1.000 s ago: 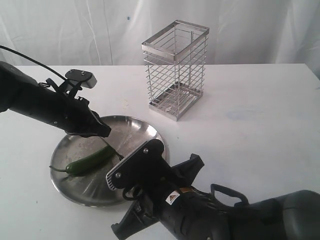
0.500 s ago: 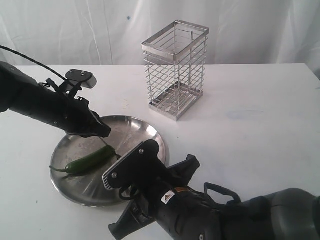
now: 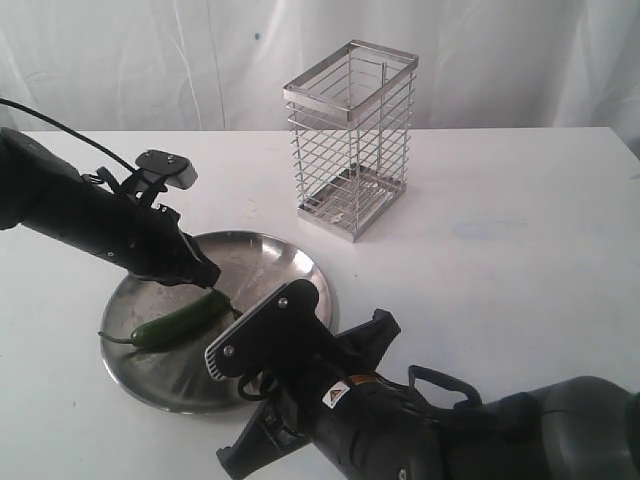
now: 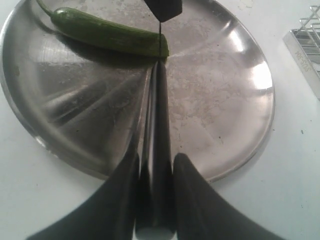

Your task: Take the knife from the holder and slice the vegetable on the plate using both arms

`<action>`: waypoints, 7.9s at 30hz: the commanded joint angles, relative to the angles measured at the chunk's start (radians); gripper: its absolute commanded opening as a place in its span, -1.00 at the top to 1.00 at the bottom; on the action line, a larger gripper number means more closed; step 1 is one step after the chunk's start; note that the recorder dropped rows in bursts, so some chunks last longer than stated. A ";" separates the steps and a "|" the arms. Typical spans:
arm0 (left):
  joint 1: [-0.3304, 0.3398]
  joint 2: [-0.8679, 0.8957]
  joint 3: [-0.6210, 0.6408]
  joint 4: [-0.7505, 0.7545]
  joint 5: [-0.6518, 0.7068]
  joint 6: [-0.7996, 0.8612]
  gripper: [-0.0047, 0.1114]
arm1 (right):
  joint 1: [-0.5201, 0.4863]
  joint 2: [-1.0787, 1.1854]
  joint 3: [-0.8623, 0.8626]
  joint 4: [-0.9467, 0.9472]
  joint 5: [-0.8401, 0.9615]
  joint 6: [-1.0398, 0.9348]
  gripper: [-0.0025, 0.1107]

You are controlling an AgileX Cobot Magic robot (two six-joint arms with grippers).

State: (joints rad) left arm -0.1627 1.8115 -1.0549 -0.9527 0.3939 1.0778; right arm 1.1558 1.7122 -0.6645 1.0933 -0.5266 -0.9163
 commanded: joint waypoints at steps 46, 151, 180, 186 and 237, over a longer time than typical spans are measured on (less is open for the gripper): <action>0.001 -0.058 -0.005 0.156 -0.075 -0.081 0.92 | -0.118 0.036 -0.093 0.029 0.236 -0.101 0.96; 0.001 -0.074 -0.003 0.479 -0.013 -0.323 0.65 | -0.119 -0.001 -0.142 0.651 0.209 -0.791 0.96; 0.001 -0.074 -0.003 0.490 -0.027 -0.345 0.64 | -0.069 -0.025 -0.127 0.651 0.189 -0.789 0.96; 0.001 -0.074 -0.003 0.490 -0.029 -0.345 0.64 | -0.069 -0.025 -0.102 0.651 0.193 -0.783 0.96; -0.001 0.001 -0.005 0.334 -0.019 -0.313 0.92 | -0.069 -0.025 -0.102 0.651 0.204 -0.774 0.96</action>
State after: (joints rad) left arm -0.1627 1.7674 -1.0655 -0.6079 0.3719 0.7537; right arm 1.0859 1.6972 -0.7706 1.7485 -0.3251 -1.6905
